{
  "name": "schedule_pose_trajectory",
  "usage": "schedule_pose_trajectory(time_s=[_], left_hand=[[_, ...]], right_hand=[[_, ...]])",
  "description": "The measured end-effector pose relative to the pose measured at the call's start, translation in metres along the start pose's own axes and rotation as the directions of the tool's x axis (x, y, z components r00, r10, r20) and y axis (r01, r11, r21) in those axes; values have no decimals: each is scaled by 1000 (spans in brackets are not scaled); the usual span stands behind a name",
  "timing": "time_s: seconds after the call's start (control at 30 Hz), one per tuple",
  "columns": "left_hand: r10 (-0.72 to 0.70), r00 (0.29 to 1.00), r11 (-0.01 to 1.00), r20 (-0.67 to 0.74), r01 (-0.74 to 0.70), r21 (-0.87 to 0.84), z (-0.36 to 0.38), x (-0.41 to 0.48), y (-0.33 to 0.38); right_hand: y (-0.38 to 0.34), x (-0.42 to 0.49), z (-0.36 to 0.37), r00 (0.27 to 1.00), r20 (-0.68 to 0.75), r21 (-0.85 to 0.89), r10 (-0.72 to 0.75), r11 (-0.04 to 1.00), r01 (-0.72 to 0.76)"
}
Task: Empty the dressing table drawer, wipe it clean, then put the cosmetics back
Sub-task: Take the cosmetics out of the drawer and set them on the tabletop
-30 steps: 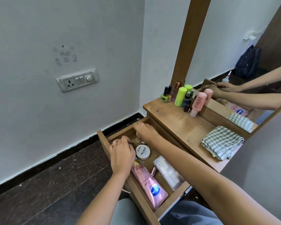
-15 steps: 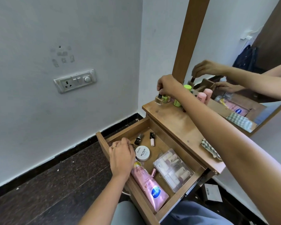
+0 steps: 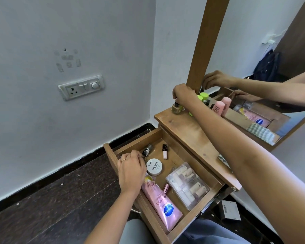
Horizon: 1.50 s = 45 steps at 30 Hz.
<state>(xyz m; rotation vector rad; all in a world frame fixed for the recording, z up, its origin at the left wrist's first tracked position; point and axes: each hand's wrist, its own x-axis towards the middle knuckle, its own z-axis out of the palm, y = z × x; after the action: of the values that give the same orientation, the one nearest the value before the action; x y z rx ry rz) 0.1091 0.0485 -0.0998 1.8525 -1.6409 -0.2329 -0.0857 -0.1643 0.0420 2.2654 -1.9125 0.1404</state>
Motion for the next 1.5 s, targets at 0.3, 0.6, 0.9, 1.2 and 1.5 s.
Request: schedule_pose_trajectory(time_s=[0.3,0.6,0.9,1.2,1.5], left_hand=[[-3,1000,1000,7,3,1,0,0,1],[-9,1000,1000,-6,9,5,-3,-1,3],[-5,997,1000,-76,5,-2,-4,-4,2],[11,997,1000,-70,-10,10,1,-2,-4],[8,997,1000,-73,-8,-2,-1,-2,-1]], right_hand=[[-1,-6,2,1000,-23,-102,-11,995,9],[-60,-79,10,965,-112,111,-235,962,248],[-101,-122,135,837,219,172,-502,864,473],[-107,-121,143,903,98,29,-418,908,417],[-43,-109,31,975,-214,624,57,776,92]])
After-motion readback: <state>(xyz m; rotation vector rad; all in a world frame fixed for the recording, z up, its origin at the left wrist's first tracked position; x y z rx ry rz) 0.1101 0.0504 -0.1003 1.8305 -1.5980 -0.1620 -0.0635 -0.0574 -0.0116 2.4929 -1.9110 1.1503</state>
